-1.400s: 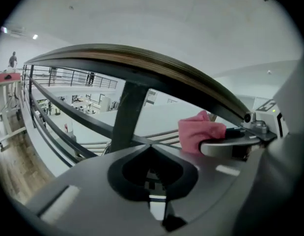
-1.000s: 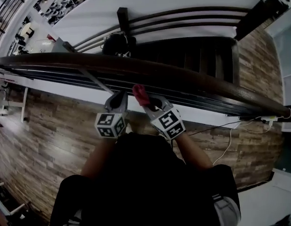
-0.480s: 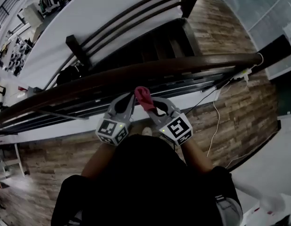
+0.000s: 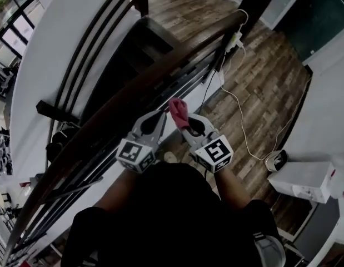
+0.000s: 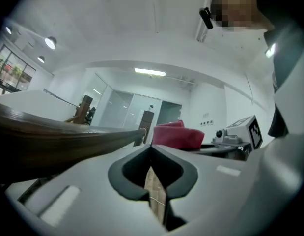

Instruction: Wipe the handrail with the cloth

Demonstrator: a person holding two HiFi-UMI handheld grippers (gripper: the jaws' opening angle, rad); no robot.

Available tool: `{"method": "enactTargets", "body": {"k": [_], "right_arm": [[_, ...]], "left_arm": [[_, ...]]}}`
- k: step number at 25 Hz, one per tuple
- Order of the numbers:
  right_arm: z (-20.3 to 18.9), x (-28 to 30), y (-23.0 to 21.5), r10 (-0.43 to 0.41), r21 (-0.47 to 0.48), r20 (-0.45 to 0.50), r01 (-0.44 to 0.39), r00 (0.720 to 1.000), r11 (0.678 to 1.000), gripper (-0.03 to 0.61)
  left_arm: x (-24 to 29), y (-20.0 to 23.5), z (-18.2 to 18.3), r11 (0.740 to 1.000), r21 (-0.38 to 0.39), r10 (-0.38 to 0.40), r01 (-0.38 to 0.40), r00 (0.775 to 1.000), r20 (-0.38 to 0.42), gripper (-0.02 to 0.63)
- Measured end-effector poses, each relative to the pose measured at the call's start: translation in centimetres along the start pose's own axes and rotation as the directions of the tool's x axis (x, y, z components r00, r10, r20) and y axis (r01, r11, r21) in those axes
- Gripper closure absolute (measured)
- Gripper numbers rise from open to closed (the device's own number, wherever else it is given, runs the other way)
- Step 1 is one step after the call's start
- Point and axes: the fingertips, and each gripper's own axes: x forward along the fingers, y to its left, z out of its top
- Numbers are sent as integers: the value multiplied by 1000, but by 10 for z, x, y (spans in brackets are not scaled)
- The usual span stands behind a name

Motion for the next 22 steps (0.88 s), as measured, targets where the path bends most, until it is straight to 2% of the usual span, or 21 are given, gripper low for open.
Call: {"method": "enactTargets", "body": {"k": [3,6,10,13,16,19,22], "right_arm": [[-14,-23,-10,-112,55,-30,113,993,992,526],[-31,-38,-22,-199,127,-53,205,978,971,526],[-49,-46,-39,-258,175,-67,266,964,948,526],[-54,-43,-54,-272,148,-80,281,959,948,526],[-49,-41,-80,-262,113,-79,269,962,956,526],[-48,-40,-117,-230,101,-76,237,970,966,526],[-49,-44,-157,-185,89,-64,190,981,978,526]], "left_arm": [[9,-10,-6,996,-24,-82,81,996,-32,614],[13,-17,-13,990,-39,-139,138,989,-48,614],[18,-23,-31,982,-63,-182,178,980,-77,614],[31,-19,-41,982,-72,-180,173,979,-97,614],[54,-15,-37,986,-60,-157,153,984,-84,614],[85,-14,-37,992,-33,-124,122,990,-64,614],[120,-16,-45,998,-35,-59,58,997,-50,614]]}}
